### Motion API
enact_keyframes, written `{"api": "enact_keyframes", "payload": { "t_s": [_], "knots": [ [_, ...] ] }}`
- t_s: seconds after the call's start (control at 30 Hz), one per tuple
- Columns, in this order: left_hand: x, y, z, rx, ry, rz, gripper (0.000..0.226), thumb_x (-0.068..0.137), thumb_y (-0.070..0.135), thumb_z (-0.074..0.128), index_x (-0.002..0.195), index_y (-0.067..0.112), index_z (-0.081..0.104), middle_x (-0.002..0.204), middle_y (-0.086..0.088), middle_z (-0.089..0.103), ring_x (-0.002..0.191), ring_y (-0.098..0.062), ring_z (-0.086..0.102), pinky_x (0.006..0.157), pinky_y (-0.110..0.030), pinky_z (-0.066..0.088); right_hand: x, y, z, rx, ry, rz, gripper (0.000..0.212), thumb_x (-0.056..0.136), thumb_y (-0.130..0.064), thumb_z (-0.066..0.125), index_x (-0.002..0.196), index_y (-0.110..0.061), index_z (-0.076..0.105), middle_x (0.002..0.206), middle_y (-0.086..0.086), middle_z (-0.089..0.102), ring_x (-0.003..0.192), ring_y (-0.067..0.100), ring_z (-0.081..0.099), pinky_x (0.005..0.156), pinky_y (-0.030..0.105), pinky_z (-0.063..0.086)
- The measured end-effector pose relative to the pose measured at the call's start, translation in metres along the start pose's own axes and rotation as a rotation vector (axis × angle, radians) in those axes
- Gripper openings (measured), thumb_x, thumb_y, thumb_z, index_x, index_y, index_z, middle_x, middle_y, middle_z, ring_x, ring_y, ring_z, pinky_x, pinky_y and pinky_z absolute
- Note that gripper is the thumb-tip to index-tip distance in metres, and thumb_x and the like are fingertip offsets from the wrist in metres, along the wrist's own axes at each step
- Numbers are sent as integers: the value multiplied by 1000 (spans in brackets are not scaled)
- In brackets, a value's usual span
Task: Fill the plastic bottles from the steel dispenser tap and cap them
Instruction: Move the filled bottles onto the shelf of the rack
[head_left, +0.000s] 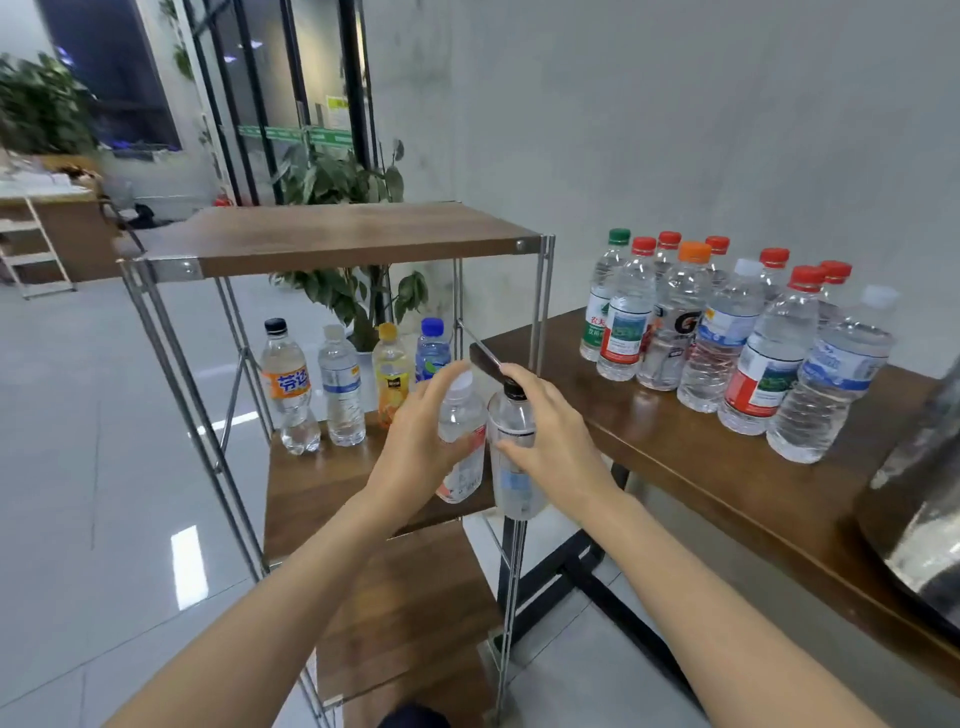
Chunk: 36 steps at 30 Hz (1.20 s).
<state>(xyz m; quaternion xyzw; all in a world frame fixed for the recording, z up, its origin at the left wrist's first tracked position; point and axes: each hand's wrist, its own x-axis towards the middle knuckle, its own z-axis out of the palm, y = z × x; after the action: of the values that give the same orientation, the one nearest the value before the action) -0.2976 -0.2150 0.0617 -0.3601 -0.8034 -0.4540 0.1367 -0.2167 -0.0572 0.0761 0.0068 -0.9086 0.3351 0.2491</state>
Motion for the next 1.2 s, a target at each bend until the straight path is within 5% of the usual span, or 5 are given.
{"api": "enact_keyframes", "payload": {
  "t_s": [0.3,0.47,0.77,1.0,1.2],
  "knots": [
    [-19,-80,-50,92,79,-201,79,80,14,81,143,35,38,135,0,54,117,-11,50,94,-30,44,41,-15,97,133,-136,-7,83,81,-11,79,147,-35,35,143,-3,48,131,15,46,108,44,44],
    [-24,-121,-58,147,129,-305,79,80,14,81,145,27,40,134,2,51,117,-19,53,93,-34,48,60,-15,137,232,-169,36,78,82,-6,77,147,-28,39,144,0,46,126,4,40,106,26,38],
    [-25,-156,-67,159,172,-354,74,80,7,80,140,26,42,137,-5,50,123,-25,50,100,-44,48,98,-6,187,267,-188,17,78,85,-17,77,147,-35,33,148,-4,41,135,12,40,109,38,42],
    [-15,-176,-66,162,219,-461,79,84,11,77,149,26,34,137,-10,50,124,-24,49,100,-30,40,124,0,208,295,-258,-32,80,84,-15,78,149,-29,33,148,-5,43,125,0,40,105,31,42],
    [-5,-185,-67,192,214,-488,79,83,0,74,147,28,36,134,-11,47,124,-26,46,95,-26,36,142,12,202,318,-336,-129,81,81,-1,77,146,-20,34,147,5,42,135,19,42,110,45,42]
  ]
}}
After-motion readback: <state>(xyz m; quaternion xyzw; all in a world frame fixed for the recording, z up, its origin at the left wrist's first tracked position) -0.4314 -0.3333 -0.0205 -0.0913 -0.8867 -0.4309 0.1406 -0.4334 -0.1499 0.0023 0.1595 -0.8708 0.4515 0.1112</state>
